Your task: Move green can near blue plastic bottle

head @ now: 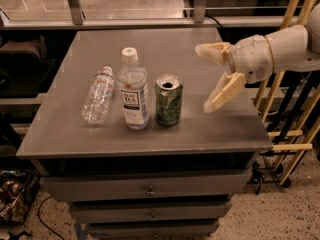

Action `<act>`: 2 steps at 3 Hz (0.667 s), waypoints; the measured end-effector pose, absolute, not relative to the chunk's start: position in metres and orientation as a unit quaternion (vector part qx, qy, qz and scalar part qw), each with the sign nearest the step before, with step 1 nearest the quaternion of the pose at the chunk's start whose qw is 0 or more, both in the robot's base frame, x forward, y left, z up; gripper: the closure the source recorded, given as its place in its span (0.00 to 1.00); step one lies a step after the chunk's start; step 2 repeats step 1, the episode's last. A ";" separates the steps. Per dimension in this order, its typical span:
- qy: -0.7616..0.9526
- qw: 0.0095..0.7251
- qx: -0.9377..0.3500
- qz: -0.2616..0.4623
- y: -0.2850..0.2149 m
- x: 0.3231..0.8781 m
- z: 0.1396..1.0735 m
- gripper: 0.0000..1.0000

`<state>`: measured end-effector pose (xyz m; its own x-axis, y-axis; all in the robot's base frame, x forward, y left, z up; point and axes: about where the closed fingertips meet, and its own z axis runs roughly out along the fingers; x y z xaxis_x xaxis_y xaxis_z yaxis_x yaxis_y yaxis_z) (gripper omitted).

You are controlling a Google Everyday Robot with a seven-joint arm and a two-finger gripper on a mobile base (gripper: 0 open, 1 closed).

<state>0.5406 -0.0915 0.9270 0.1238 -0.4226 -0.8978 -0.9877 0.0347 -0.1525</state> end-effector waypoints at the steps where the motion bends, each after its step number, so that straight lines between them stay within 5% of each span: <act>1: 0.608 0.435 -0.605 0.274 -0.122 0.541 0.930 0.00; 2: 0.608 0.435 -0.605 0.274 -0.122 0.541 0.930 0.00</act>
Offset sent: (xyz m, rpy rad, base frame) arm 0.0000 0.0000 0.0000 0.0000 0.0000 0.0000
